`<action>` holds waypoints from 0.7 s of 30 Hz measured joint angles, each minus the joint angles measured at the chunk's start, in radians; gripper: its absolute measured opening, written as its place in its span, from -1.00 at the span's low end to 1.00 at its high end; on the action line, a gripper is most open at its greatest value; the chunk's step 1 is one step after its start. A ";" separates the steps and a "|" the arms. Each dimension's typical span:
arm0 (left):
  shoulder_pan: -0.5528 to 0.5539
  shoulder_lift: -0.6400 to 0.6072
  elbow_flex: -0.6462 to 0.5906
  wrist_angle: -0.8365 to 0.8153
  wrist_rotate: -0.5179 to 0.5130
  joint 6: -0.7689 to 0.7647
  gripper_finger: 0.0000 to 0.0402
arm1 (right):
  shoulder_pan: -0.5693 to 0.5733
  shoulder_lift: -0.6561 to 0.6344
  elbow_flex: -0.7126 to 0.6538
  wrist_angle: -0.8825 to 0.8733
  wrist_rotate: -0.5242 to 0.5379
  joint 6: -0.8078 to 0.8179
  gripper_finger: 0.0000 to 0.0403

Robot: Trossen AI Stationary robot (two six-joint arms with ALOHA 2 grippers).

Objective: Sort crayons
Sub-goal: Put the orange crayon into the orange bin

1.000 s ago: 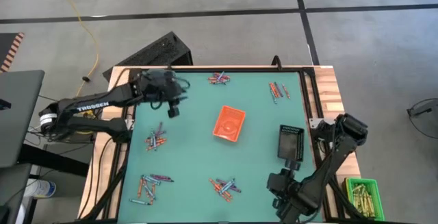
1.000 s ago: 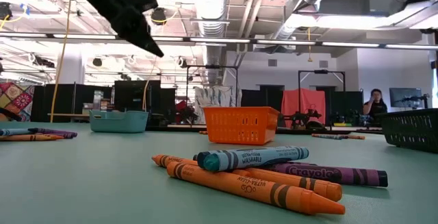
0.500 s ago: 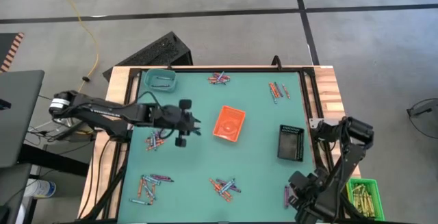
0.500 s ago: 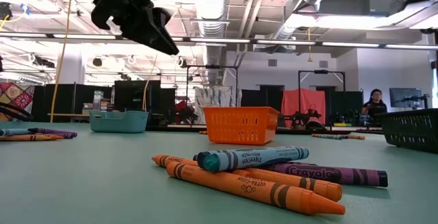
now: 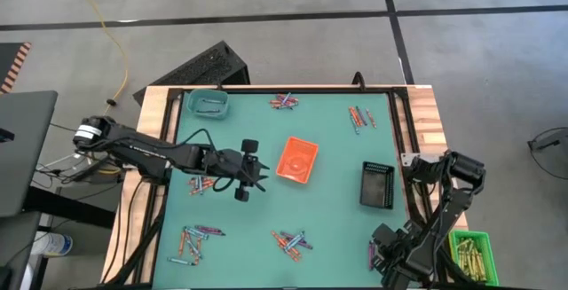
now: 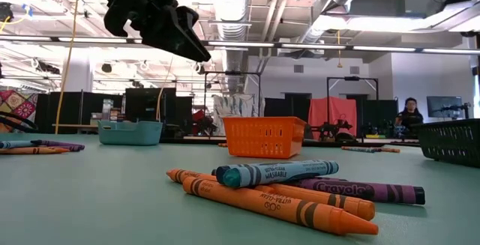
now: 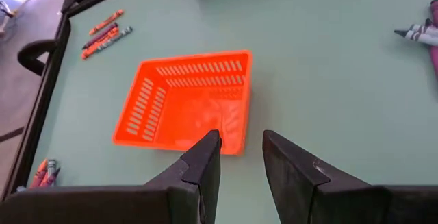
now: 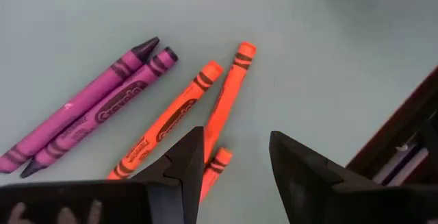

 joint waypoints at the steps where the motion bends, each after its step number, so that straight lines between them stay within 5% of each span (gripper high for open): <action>1: 0.000 0.000 0.000 -0.002 0.000 -0.007 -0.50 | 0.000 0.000 0.000 0.006 0.001 0.000 -0.13; 15: -0.008 0.000 0.000 -0.007 0.001 -0.019 -0.50 | 0.000 -0.007 -0.109 0.208 0.027 0.016 -0.37; 21: -0.012 0.000 0.000 -0.003 0.001 -0.016 -0.50 | 0.000 -0.007 -0.109 0.210 0.028 0.016 -0.64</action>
